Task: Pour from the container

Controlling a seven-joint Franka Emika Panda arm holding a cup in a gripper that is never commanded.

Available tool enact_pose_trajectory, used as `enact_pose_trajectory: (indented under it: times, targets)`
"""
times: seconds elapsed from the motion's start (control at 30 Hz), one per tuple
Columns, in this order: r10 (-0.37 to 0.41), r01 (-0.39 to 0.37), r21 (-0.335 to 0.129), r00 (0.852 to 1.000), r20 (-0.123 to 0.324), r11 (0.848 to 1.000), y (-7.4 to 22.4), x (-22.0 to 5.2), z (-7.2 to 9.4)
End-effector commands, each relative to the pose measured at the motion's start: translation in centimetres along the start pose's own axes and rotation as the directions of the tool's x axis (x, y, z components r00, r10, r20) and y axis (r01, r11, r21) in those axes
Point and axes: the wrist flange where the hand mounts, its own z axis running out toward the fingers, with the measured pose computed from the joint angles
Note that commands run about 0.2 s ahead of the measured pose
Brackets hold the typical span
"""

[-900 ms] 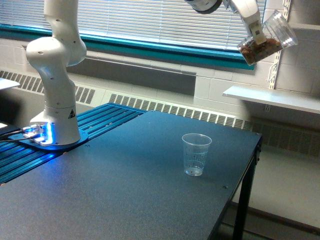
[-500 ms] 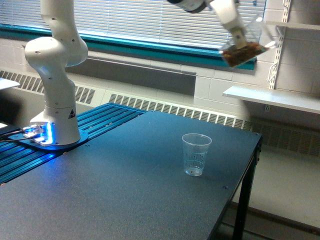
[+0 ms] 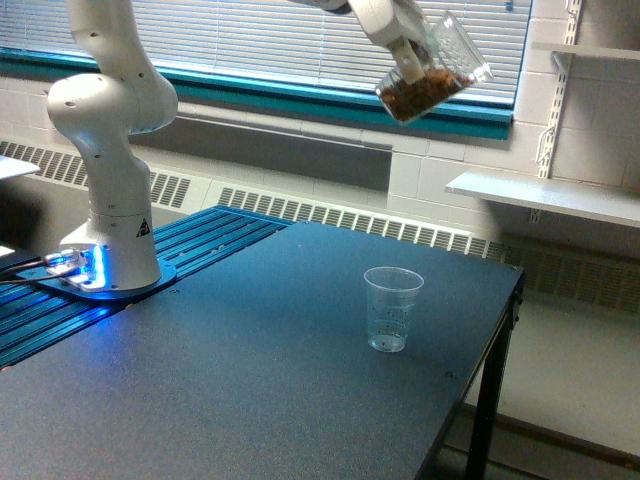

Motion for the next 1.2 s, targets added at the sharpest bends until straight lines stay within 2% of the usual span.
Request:
enact_pose_trajectory:
  times: [0.03, 0.37, 0.7, 0.87, 1.2]
  targets:
    - [-0.113, 0.117, 0.074, 0.992, -0.051, 0.990, -1.9, -0.8, -4.3]
    - [-0.175, 0.189, 0.126, 0.978, -0.117, 0.974, -2.1, -2.6, -9.7]
    - [-0.210, 0.244, 0.174, 0.959, -0.190, 0.954, -2.2, -4.7, -15.8]
    - [-0.226, 0.255, 0.171, 0.959, -0.172, 0.952, -2.6, -5.4, -15.2]
    - [-0.251, 0.277, 0.212, 0.958, -0.141, 0.937, -2.3, -6.0, -13.6]
